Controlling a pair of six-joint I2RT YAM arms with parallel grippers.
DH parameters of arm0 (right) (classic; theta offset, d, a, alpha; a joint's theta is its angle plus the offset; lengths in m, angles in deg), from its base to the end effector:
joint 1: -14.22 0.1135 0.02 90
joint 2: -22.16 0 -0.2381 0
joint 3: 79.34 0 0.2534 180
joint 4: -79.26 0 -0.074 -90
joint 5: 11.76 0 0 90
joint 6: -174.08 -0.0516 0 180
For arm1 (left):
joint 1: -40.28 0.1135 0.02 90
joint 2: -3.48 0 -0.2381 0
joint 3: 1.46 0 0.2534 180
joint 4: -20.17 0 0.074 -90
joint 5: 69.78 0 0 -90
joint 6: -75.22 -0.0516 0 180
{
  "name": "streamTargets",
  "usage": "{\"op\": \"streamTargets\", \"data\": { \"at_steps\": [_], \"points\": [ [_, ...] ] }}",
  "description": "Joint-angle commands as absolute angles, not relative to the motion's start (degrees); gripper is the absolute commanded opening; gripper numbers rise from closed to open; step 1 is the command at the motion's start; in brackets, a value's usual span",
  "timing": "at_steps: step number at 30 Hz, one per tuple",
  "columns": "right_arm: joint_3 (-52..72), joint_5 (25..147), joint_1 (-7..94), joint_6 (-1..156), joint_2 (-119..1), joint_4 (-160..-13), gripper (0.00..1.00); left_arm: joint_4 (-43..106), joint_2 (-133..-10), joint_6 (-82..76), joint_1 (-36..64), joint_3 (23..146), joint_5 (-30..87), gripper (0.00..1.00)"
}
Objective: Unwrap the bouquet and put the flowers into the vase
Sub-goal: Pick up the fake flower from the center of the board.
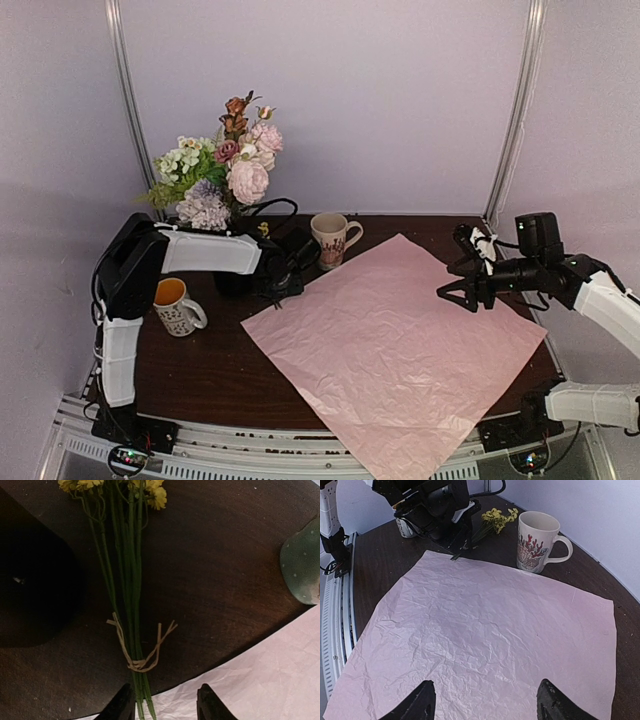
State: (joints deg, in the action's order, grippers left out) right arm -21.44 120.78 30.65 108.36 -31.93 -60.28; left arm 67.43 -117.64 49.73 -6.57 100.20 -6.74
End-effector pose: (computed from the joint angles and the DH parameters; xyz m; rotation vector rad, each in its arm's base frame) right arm 0.2041 0.0966 0.2563 -1.0989 1.7987 0.7322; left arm 0.3107 -0.2973 0.1227 -0.5117 2.4801 -0.0885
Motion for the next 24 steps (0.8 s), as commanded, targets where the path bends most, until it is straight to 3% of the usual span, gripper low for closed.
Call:
{"op": "streamTargets", "data": {
  "at_steps": [1,11,18,24],
  "points": [
    [-20.92,122.26,30.92,109.31,-31.24,-59.29,0.7,69.04,-118.98,52.73,-4.56,101.67,-7.13,0.43],
    [-20.68,122.18,30.93,109.57,-31.09,-58.83,0.7,69.73,-123.6,53.69,-2.2,104.11,-4.24,0.34],
    [-20.75,122.19,30.92,109.35,-31.13,-58.9,0.7,69.77,-122.64,53.73,-2.51,103.64,-2.33,0.14],
    [-20.99,122.49,30.92,108.68,-31.49,-59.43,0.7,69.68,-115.47,52.76,-4.81,100.71,-7.6,0.0]
  ]
}}
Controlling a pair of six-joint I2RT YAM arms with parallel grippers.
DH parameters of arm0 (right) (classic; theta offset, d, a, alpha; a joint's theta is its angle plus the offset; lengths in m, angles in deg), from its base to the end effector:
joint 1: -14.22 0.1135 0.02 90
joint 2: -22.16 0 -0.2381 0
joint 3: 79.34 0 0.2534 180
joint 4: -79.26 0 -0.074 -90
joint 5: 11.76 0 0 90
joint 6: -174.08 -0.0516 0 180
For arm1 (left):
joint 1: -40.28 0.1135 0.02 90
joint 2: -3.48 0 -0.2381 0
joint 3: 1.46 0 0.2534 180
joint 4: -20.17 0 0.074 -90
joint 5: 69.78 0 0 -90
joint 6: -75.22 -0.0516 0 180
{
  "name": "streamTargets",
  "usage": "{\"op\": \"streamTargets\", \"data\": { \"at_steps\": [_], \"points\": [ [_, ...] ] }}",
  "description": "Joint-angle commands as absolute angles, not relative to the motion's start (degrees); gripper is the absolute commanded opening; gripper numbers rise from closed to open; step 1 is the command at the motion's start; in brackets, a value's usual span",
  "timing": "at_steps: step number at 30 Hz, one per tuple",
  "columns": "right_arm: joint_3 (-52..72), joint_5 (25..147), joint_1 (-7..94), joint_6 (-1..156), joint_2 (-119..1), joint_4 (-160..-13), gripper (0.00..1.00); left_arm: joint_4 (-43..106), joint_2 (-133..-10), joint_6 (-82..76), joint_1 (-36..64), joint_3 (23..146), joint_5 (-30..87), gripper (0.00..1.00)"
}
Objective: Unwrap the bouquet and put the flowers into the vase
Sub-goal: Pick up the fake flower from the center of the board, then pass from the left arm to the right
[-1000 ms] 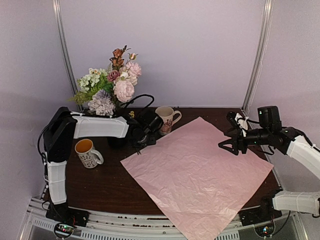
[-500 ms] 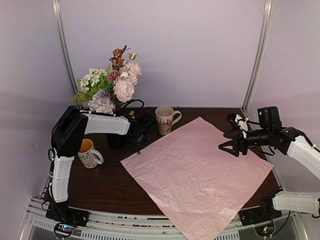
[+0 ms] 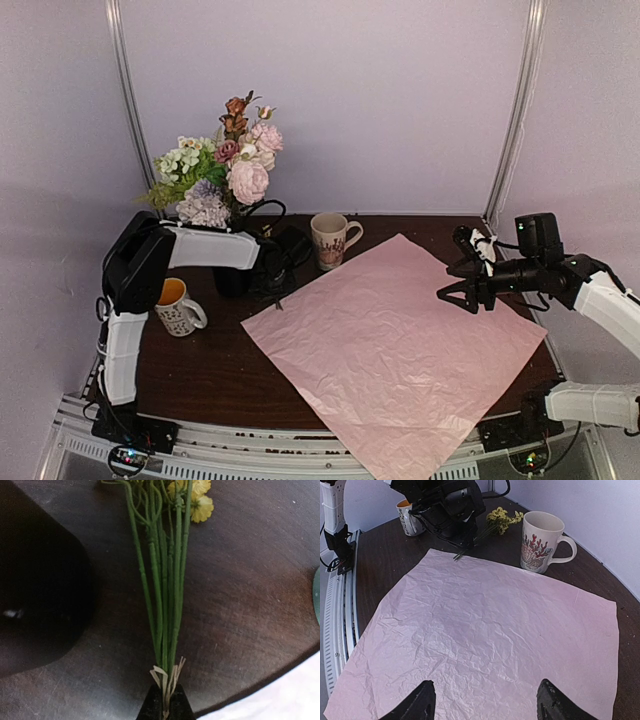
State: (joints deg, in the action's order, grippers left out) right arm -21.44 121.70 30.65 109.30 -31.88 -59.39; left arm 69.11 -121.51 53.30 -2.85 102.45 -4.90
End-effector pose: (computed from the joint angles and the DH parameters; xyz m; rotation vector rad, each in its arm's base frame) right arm 0.2024 0.0967 0.2554 -1.1183 1.7933 0.7457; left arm 0.3319 -0.2809 0.1040 -0.6581 2.5044 -0.0504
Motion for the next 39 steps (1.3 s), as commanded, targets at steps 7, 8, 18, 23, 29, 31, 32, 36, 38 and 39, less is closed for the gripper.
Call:
{"op": "streamTargets", "data": {
  "at_steps": [7,8,18,23,29,31,32,36,38,39],
  "points": [
    [-20.97,122.47,30.94,107.35,-31.66,-60.21,0.7,69.11,-107.41,50.33,-10.65,97.74,-12.04,0.0],
    [-20.83,122.34,30.93,107.17,-31.64,-60.3,0.7,69.08,-106.45,49.78,-11.71,97.37,-12.27,0.0],
    [-15.62,120.76,30.84,97.84,-32.57,-62.17,0.7,52.16,-95.18,32.85,-22.97,82.35,-8.82,0.0],
    [-10.66,121.64,30.66,92.27,-36.35,-61.83,0.72,37.98,-90.14,22.0,-28.54,76.09,-4.45,0.0],
    [-6.07,127.04,30.73,84.29,-38.13,-62.98,0.7,22.1,-85.54,13.26,-29.81,76.86,1.51,0.0],
    [-4.9,128.68,30.82,82.27,-37.93,-63.62,0.7,16.49,-84.34,11.11,-29.73,77.47,0.68,0.0],
    [-4.63,129.69,31.0,81.46,-37.65,-64.16,0.7,14.33,-84.1,10.25,-29.62,78.1,0.15,0.0],
    [-6.2,135.12,33.36,79.73,-37.13,-67.69,0.7,7.34,-85.09,10.6,-27.6,82.01,3.24,0.0],
    [-6.31,136.16,35.98,80.04,-37.44,-68.47,0.71,6.31,-86.55,12.05,-26.55,84.68,5.99,0.0],
    [-6.06,135.97,37.52,80.28,-37.65,-68.5,0.72,5.7,-87.27,12.68,-26.3,85.68,7.0,0.0]
  ]
}}
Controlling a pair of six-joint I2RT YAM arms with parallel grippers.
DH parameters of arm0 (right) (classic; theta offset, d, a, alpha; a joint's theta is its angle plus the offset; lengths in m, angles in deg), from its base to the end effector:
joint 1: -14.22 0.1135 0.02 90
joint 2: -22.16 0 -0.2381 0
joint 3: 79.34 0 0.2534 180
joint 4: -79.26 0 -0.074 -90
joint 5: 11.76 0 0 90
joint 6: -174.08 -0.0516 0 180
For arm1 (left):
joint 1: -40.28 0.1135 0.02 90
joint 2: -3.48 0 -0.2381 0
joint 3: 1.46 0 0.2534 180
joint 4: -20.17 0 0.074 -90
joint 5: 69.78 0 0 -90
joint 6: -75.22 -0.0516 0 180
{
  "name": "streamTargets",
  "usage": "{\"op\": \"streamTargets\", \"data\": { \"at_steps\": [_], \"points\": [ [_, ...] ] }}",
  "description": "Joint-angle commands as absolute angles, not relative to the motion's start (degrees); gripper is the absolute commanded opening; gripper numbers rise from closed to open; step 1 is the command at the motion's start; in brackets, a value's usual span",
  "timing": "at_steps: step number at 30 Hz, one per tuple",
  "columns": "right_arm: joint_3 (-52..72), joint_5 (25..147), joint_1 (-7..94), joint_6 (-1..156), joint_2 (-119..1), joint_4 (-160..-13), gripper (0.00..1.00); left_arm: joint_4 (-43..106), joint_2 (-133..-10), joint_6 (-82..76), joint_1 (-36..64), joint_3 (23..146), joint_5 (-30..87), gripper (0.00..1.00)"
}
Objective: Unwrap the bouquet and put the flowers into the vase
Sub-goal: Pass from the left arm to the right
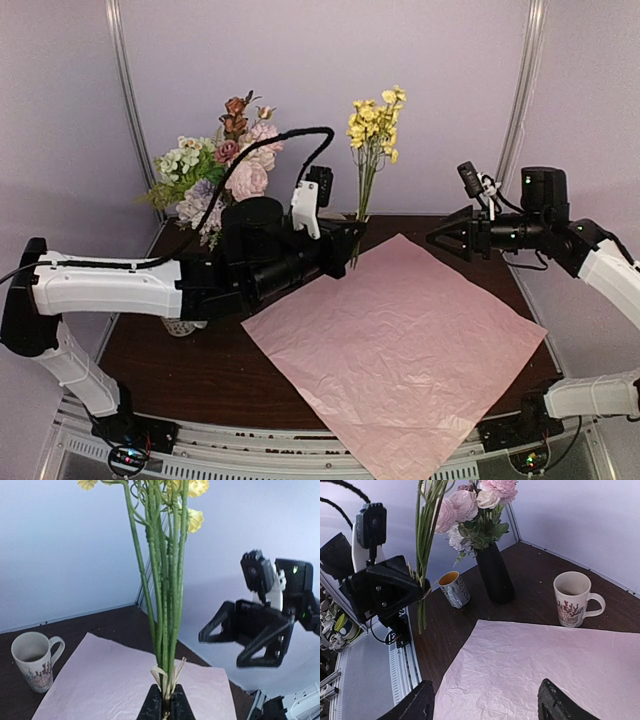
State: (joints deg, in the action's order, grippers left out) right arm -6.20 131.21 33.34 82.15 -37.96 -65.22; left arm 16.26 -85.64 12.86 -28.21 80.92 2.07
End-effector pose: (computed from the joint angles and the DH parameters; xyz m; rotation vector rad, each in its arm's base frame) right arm 0.2183 0.1193 0.3368 -0.8923 1.7507 1.1408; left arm 0.1583 -0.3578 0.3158 0.3511 1.6836 -1.0224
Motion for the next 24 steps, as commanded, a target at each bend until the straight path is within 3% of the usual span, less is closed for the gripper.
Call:
{"op": "streamTargets", "data": {
  "at_steps": [1,14,17,20,24],
  "points": [
    [-5.75,135.57,39.08,80.5,-37.92,-68.5,0.72,4.61,-87.94,13.33,-26.0,86.39,8.09,0.0],
    [5.65,124.05,49.15,84.13,-46.17,-67.44,0.66,-1.93,-93.19,20.71,-25.46,91.06,13.43,0.0],
    [6.93,123.94,50.0,84.24,-47.44,-68.08,0.59,-2.27,-93.37,21.34,-25.46,91.07,13.54,0.0],
    [7.31,123.02,50.86,84.71,-48.25,-68.3,0.42,-2.26,-93.42,21.79,-25.46,91.03,13.86,0.0],
    [6.43,121.81,51.18,83.27,-48.77,-70.07,0.41,-2.1,-93.37,22.53,-25.46,91.14,14.77,0.0]
  ]
}}
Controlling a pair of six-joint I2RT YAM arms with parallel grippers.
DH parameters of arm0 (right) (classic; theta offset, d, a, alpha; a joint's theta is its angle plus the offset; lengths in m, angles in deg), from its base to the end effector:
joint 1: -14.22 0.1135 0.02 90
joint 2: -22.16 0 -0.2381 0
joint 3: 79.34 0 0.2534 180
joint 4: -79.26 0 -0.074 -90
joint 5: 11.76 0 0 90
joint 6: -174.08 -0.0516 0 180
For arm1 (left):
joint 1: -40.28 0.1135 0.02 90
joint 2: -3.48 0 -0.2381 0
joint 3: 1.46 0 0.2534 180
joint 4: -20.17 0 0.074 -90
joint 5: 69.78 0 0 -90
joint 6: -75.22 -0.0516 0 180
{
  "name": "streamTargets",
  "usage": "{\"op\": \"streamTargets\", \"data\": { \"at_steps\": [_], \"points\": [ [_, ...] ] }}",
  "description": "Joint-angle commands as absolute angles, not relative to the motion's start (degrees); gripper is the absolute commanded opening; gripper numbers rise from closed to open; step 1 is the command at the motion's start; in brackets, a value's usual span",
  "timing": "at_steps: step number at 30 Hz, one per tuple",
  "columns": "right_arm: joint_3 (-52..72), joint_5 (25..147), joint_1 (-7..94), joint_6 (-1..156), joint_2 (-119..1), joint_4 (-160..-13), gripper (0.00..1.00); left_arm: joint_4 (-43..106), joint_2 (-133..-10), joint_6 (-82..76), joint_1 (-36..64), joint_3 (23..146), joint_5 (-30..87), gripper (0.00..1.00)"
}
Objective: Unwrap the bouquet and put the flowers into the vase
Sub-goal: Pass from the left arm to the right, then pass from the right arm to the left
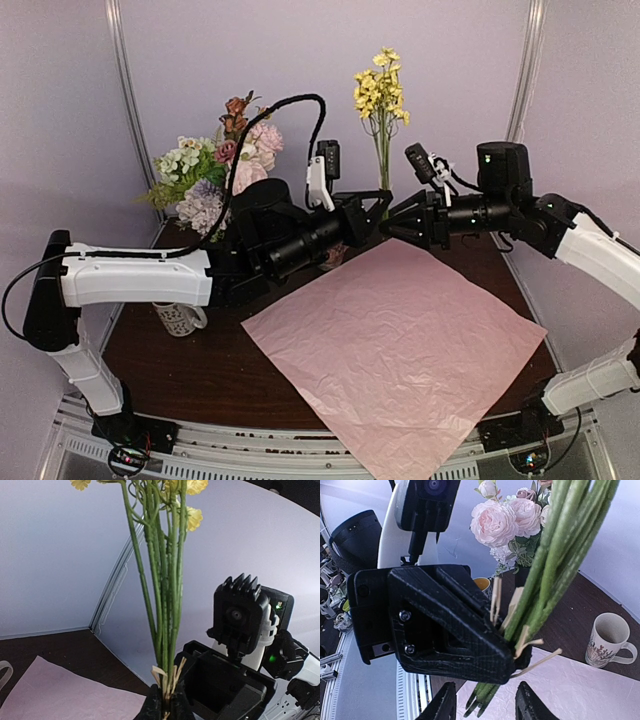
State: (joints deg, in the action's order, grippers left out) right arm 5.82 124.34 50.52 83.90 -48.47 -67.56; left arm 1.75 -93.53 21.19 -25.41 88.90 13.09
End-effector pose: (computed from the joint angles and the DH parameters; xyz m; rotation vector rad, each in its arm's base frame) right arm 0.2120 0.2019 0.3666 -1.1301 1.6111 1.1835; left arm 0.1801 -0.3832 0.3460 0.2754 1.4891 -1.3803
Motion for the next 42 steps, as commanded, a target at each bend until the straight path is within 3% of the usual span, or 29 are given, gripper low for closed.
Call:
{"op": "streamTargets", "data": {
  "at_steps": [1,3,6,7,10,12,18,27,33,42],
  "points": [
    [6.17,121.41,51.17,82.82,-48.77,-70.66,0.4,-2.02,-93.42,22.69,-25.46,91.16,14.97,0.0],
    [6.2,120.98,51.19,82.52,-48.92,-71.02,0.34,-1.99,-93.42,22.88,-25.46,91.16,15.24,0.0],
    [6.5,121.22,51.18,83.45,-48.95,-71.04,0.04,-1.52,-93.34,22.93,-25.46,91.04,15.3,0.0],
    [6.56,121.55,51.16,83.74,-48.95,-70.86,0.0,-1.16,-93.3,22.74,-25.46,91.04,15.3,0.0],
    [6.12,122.45,51.15,84.62,-48.75,-69.97,0.0,3.95,-92.06,20.16,-25.46,91.98,13.43,0.42],
    [5.43,122.52,51.22,85.39,-48.33,-69.34,0.0,8.49,-90.65,17.71,-25.26,93.03,10.16,0.52],
    [3.5,122.13,51.47,88.38,-47.65,-67.44,0.0,20.78,-89.28,13.73,-22.45,99.55,10.12,0.53],
    [3.17,122.71,51.73,89.7,-47.25,-66.86,0.0,29.2,-91.58,12.98,-19.34,108.28,16.37,0.43],
    [3.03,122.54,51.73,90.86,-47.29,-66.12,0.0,34.41,-94.54,17.28,-17.82,112.14,19.81,0.51],
    [2.74,127.01,51.84,89.74,-47.02,-67.24,0.0,34.02,-95.25,17.97,-17.41,112.74,26.09,0.52]
  ]
}}
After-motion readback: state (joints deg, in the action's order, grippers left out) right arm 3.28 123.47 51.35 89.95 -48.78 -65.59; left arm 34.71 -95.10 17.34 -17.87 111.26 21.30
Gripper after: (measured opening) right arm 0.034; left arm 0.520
